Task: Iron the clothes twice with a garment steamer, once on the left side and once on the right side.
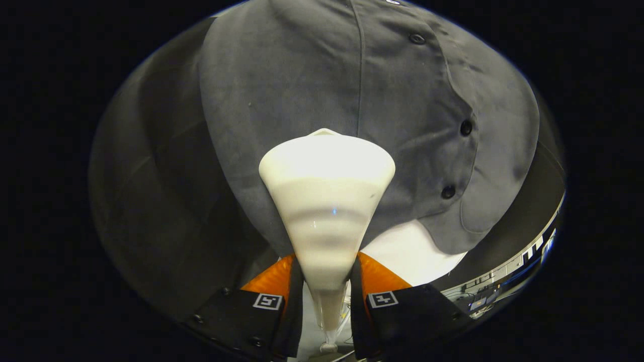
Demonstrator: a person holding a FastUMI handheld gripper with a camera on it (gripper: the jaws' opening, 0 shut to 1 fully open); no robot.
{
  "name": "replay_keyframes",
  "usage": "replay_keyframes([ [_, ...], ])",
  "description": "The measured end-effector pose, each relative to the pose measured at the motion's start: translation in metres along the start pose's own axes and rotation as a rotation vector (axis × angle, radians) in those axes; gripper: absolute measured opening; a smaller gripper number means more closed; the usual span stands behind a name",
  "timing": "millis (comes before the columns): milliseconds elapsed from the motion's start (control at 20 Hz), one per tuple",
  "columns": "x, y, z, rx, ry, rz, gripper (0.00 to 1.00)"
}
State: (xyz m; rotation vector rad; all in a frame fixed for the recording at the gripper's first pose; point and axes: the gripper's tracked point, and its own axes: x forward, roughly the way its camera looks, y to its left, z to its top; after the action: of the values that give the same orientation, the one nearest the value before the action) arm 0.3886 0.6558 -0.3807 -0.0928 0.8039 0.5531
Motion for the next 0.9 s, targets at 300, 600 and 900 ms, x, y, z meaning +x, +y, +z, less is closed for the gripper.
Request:
replay_keyframes([
  [300, 0.004, -0.007, -0.050, 0.017, 0.053, 0.021, 0.48],
  [600, -0.054, -0.035, -0.045, 0.059, 0.023, 0.023, 0.48],
  [900, -0.159, -0.096, 0.017, 0.077, -0.135, 0.031, 0.48],
])
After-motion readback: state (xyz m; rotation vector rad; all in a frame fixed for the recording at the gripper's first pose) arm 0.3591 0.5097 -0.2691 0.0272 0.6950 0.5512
